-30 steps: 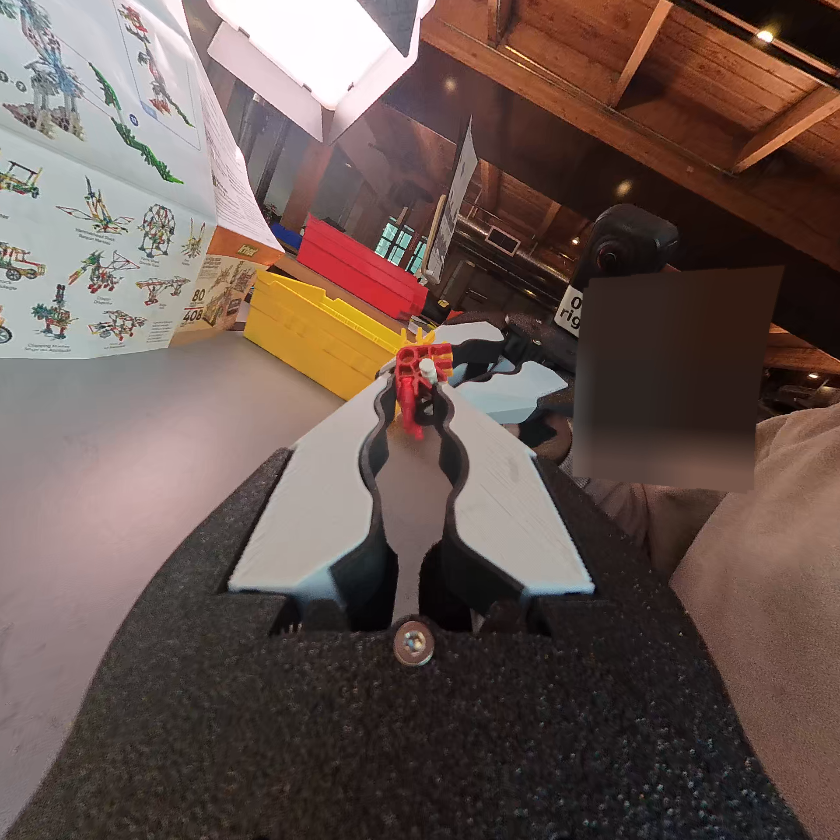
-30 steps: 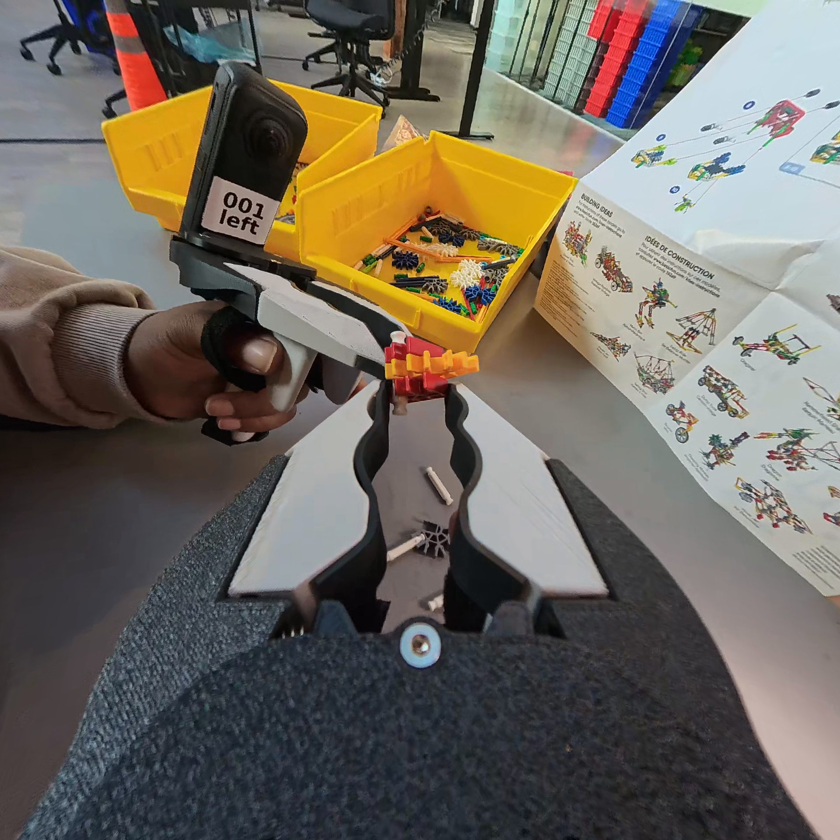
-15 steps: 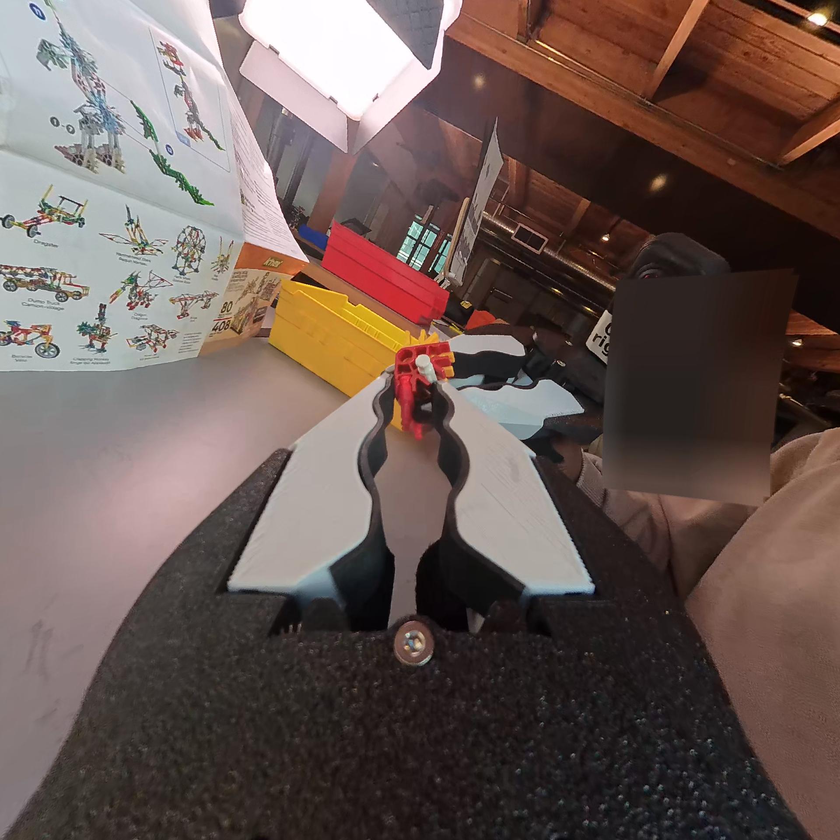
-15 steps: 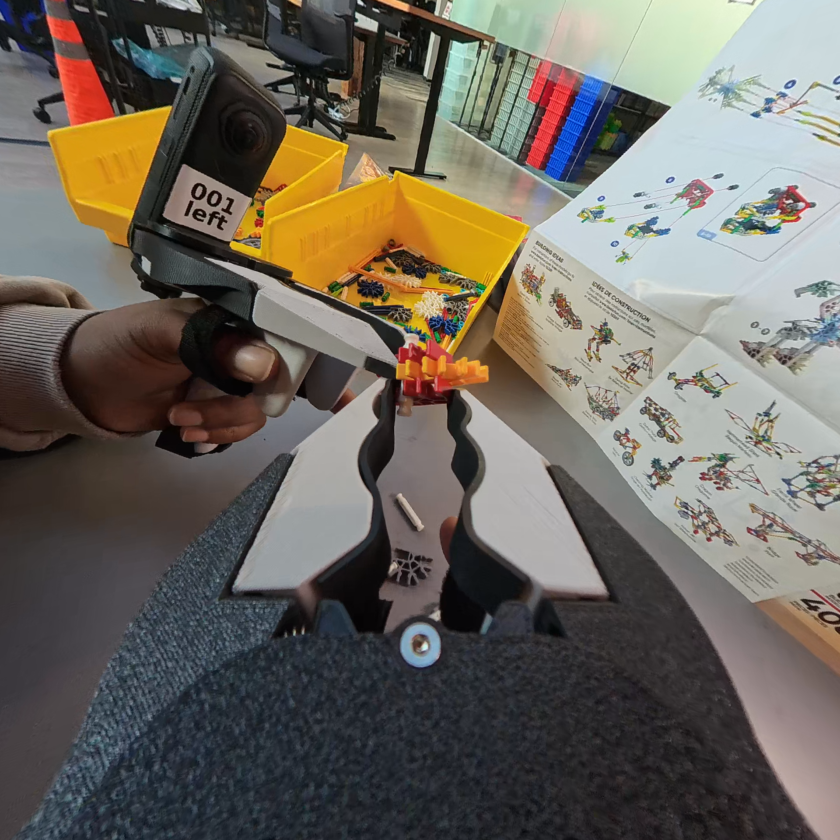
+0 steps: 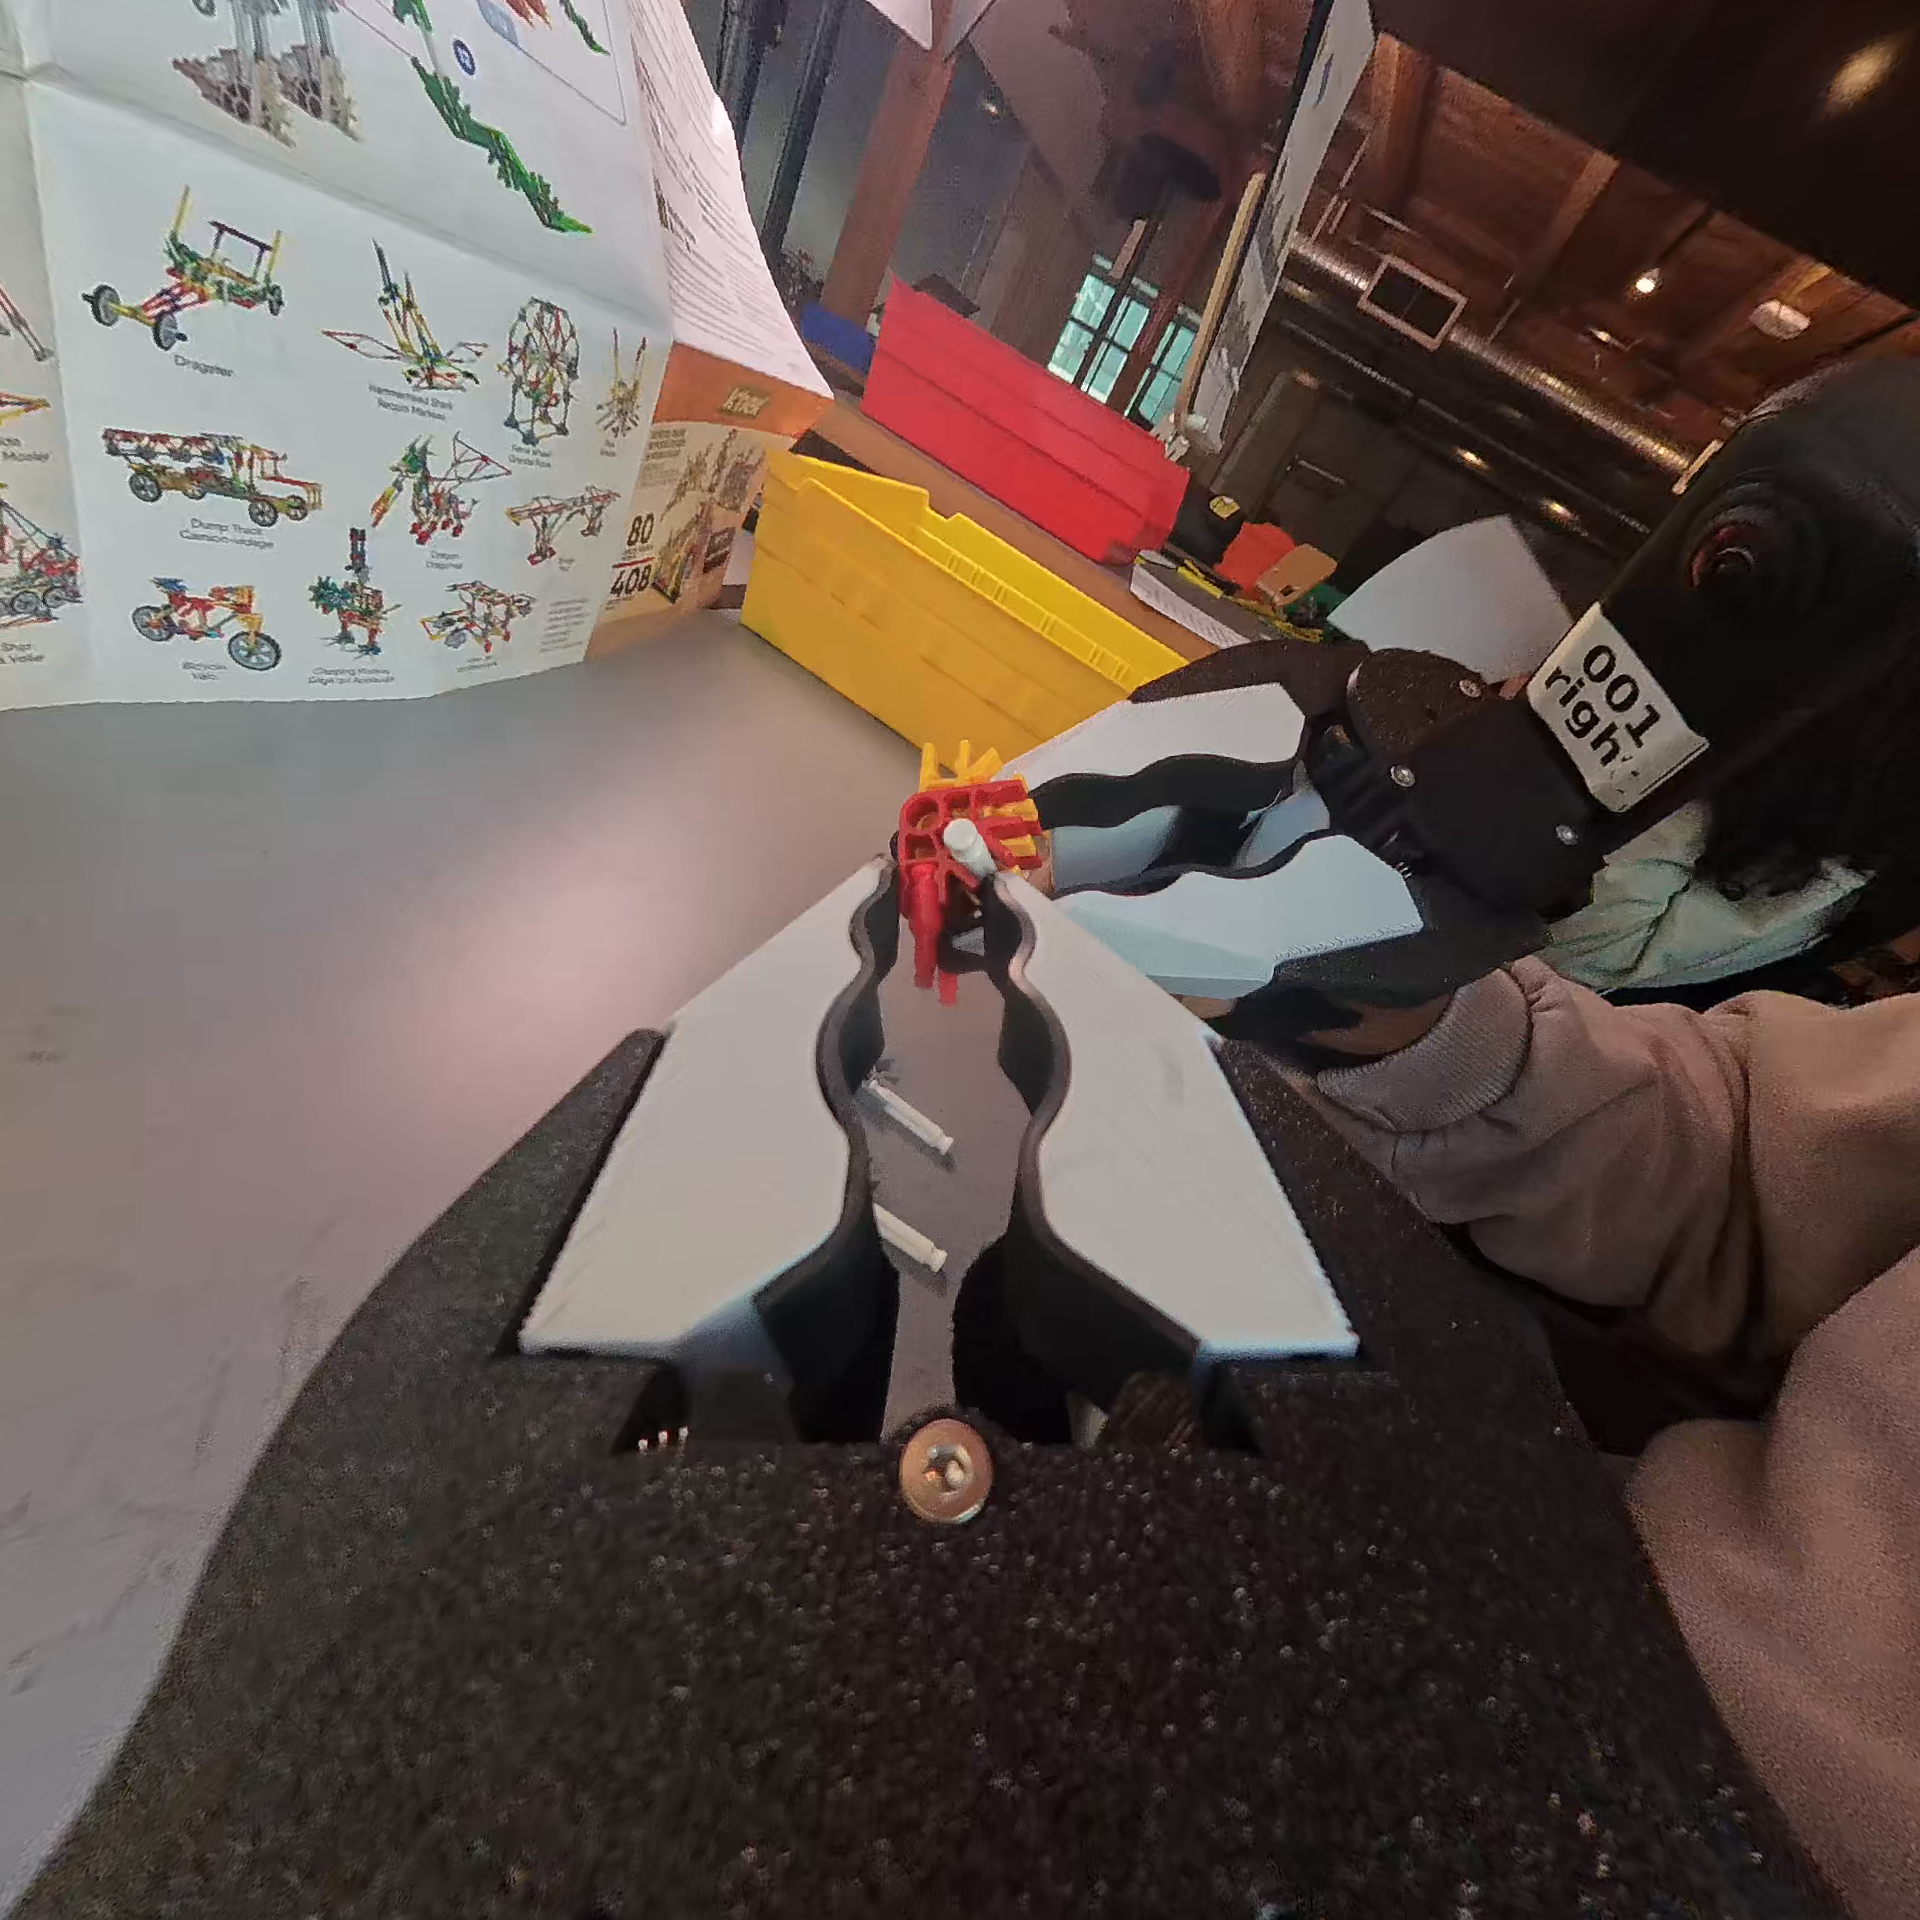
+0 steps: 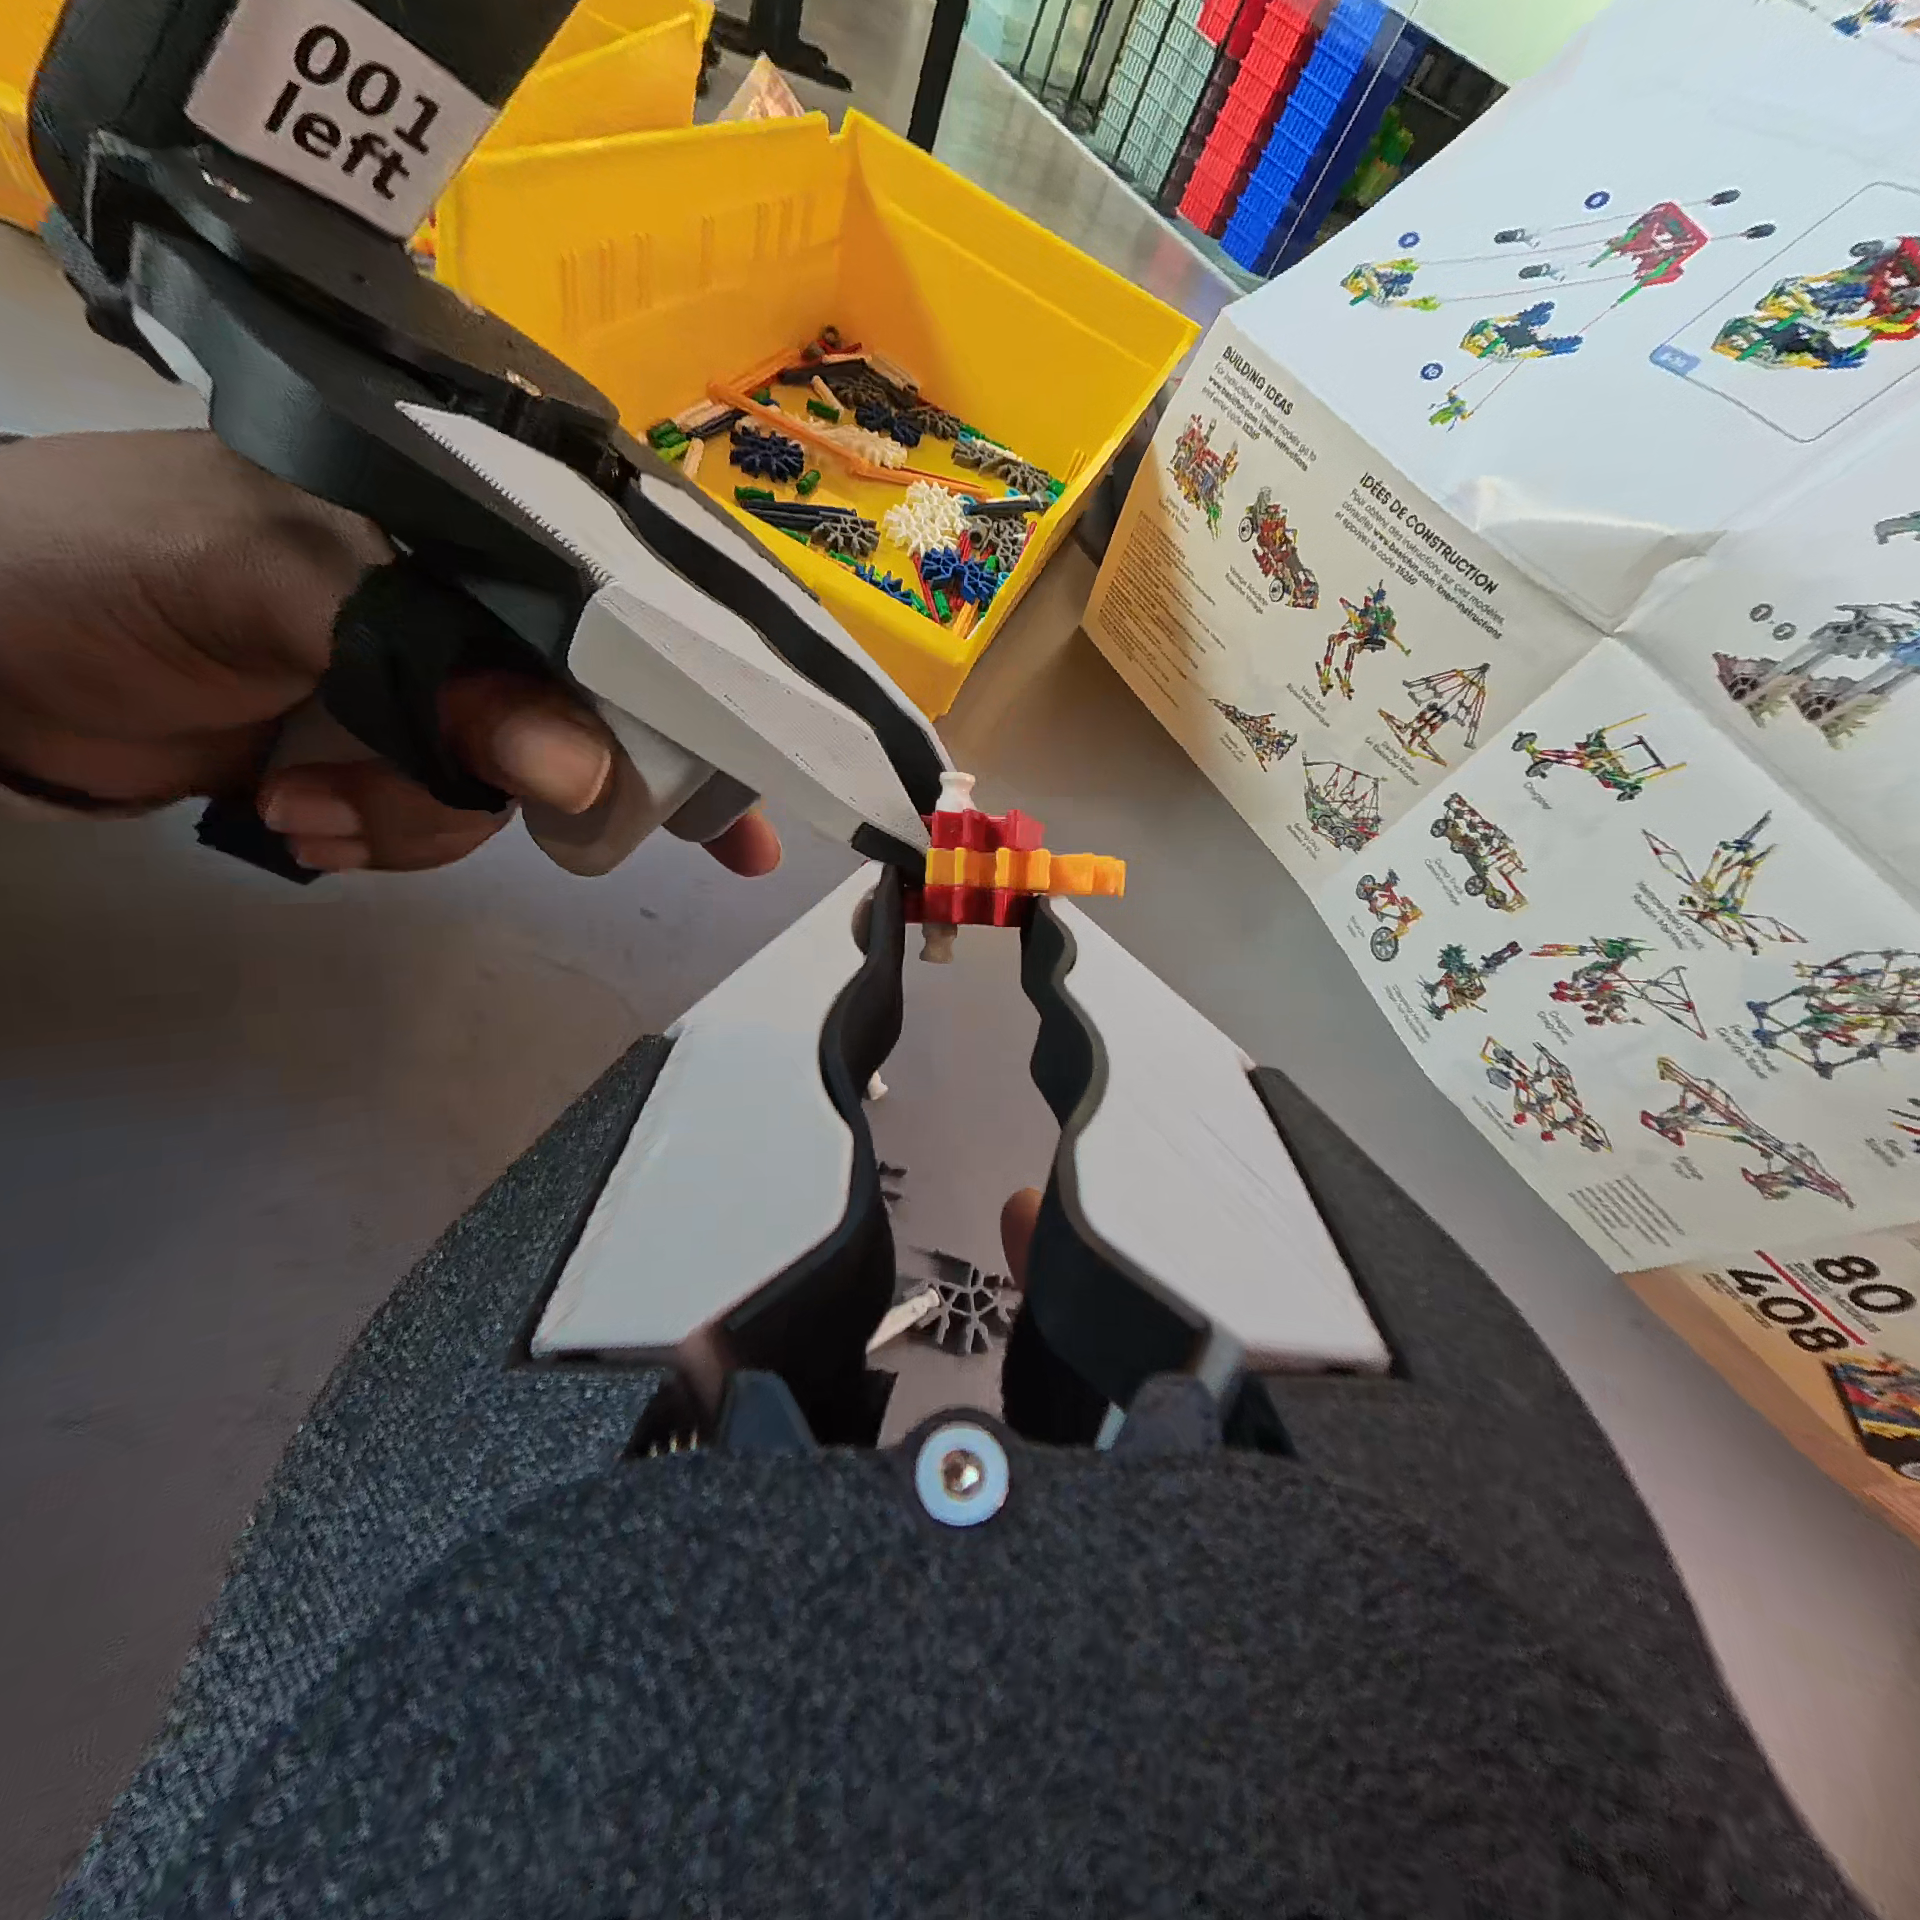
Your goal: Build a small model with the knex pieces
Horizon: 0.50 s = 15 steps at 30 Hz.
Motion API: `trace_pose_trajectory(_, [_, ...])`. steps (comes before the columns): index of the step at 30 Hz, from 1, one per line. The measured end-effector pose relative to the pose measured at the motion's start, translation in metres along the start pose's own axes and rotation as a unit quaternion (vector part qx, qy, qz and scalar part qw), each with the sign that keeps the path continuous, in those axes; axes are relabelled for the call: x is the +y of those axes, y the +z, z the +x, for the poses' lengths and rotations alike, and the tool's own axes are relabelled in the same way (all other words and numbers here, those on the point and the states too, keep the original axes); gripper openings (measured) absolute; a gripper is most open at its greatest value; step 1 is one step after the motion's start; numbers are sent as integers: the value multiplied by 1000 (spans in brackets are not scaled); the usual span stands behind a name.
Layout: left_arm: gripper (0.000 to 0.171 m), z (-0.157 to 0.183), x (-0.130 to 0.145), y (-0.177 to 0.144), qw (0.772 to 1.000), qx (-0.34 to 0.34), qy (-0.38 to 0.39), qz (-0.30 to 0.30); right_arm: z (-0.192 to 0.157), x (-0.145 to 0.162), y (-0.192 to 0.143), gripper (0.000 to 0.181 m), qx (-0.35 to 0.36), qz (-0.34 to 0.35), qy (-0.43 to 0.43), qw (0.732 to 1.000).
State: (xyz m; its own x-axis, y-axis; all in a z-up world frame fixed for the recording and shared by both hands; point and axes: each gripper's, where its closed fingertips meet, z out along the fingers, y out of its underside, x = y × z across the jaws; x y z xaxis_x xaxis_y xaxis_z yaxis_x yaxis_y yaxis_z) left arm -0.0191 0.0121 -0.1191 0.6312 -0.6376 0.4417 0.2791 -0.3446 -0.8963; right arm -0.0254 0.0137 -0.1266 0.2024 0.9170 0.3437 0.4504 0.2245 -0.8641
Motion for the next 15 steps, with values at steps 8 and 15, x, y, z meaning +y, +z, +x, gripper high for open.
trace_pose_trajectory(8, [15,-2,0,-2,999,33,-41,4,2,2,3,22,-57,19,50,997])
trace_pose_trajectory(15, [17,-15,-18,-17,975,92,-182,86,10,1,0,49,-85,60,116,988])
